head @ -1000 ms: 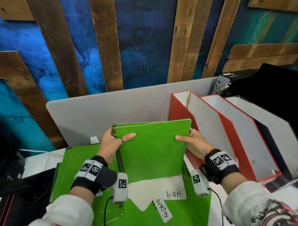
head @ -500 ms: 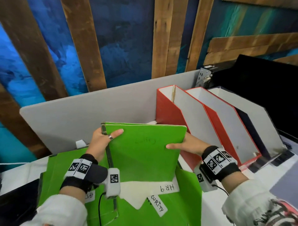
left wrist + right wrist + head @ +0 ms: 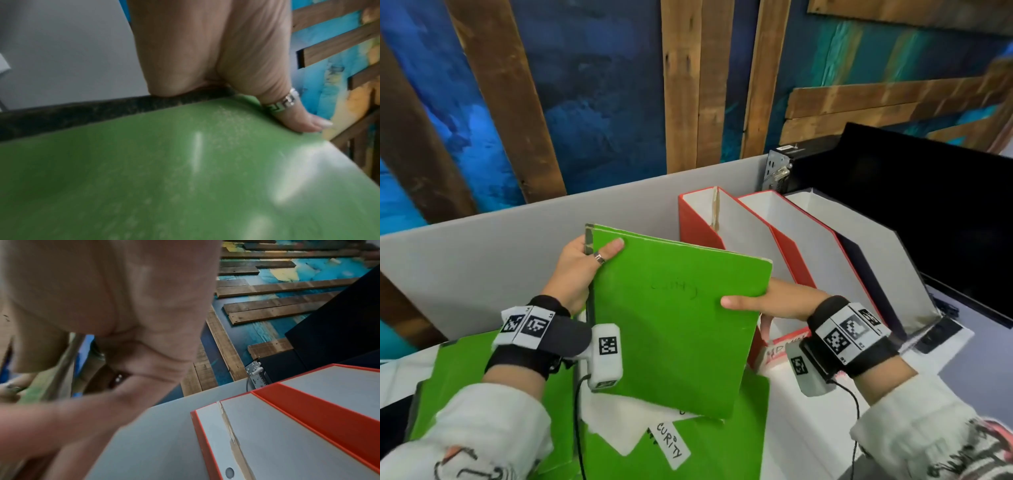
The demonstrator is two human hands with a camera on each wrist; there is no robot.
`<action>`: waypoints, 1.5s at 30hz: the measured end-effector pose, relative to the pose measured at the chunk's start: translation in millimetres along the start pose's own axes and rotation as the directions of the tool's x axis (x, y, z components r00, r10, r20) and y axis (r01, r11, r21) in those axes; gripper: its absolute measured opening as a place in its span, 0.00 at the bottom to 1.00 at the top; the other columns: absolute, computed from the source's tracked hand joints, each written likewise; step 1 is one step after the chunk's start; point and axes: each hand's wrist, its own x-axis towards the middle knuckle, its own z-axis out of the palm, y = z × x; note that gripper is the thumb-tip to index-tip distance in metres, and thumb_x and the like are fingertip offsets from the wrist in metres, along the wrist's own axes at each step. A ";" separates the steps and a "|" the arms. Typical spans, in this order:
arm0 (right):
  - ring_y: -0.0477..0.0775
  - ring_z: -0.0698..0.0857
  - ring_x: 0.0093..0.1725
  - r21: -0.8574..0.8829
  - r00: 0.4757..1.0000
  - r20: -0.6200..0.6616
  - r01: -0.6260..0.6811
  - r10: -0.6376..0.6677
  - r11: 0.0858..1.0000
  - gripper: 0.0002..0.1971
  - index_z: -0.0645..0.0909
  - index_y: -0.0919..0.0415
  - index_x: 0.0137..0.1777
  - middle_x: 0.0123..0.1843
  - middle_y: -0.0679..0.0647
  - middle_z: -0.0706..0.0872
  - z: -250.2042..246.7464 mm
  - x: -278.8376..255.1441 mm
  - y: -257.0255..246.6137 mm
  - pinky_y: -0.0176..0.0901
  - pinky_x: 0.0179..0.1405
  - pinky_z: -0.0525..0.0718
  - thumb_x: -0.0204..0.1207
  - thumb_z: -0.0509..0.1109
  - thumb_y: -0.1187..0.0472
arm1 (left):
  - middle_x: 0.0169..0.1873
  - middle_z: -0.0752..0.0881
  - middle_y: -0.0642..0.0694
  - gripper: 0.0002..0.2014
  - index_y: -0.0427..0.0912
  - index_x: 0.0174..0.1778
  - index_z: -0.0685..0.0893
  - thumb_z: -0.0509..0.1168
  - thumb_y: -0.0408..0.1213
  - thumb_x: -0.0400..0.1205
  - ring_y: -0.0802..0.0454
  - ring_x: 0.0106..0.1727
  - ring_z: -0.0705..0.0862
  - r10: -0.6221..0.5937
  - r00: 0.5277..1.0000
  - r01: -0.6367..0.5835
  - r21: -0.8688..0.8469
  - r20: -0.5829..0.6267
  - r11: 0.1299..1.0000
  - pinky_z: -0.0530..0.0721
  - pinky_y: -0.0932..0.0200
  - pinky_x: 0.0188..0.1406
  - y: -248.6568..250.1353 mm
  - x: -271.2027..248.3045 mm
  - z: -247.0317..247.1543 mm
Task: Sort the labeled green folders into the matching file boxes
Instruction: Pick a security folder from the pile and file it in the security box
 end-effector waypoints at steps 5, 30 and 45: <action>0.51 0.90 0.38 0.026 0.986 -0.154 0.076 -0.071 0.997 0.18 0.70 0.44 0.70 0.57 0.45 0.87 -30.1 -25.1 9.1 0.41 0.17 0.83 0.80 0.63 0.51 | 0.37 0.91 0.50 0.03 0.45 0.44 0.83 0.69 0.38 0.77 0.60 0.34 0.89 0.103 0.994 -0.101 0.057 -0.042 0.993 0.89 0.64 0.35 17.8 5.7 50.7; 0.47 0.88 0.38 0.103 0.308 -0.948 0.552 -0.087 0.828 0.14 0.64 0.43 0.62 0.52 0.30 0.77 -179.9 -54.4 68.2 0.35 0.20 0.86 0.82 0.62 0.57 | 0.76 0.69 0.42 0.47 0.51 0.81 0.32 0.64 0.29 0.81 0.34 0.67 0.77 -0.305 0.951 0.292 0.443 -0.044 0.848 0.84 0.36 0.53 -67.4 55.3 213.7; 0.60 0.86 0.45 -0.080 0.361 -0.925 0.121 -0.119 0.989 0.30 0.79 0.63 0.63 0.50 0.60 0.86 -192.7 -25.9 117.3 0.65 0.50 0.86 0.76 0.59 0.37 | 0.72 0.74 0.35 0.50 0.60 0.80 0.38 0.69 0.30 0.77 0.32 0.58 0.84 -0.383 0.924 0.276 0.684 0.006 0.675 0.87 0.34 0.49 -102.4 82.8 207.5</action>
